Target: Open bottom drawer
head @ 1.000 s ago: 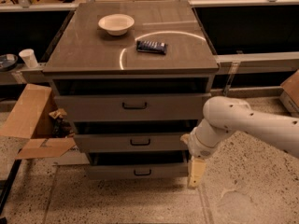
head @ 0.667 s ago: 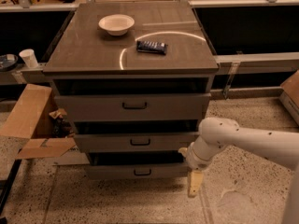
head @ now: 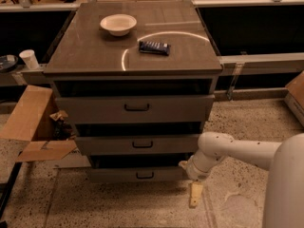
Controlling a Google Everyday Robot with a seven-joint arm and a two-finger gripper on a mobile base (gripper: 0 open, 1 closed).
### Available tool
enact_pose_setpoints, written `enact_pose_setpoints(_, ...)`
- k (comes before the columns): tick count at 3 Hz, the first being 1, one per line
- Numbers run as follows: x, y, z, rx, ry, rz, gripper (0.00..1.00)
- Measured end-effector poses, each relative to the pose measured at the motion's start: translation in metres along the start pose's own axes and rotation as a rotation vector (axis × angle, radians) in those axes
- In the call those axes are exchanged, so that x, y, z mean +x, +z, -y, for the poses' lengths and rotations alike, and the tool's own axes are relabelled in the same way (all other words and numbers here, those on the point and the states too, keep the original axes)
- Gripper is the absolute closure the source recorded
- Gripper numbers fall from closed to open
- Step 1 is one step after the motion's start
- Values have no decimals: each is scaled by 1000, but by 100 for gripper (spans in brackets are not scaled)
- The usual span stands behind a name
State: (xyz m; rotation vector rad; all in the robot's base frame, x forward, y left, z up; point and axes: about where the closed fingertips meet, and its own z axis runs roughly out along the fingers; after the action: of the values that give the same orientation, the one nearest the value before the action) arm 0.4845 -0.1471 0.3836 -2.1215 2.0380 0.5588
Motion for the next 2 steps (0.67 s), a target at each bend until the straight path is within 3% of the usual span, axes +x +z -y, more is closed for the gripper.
enact_pose_setpoints(1, 19, 36, 29, 19, -18, -17, 0)
enact_pose_setpoints(2, 45, 91, 59, 21, -49, -26, 0)
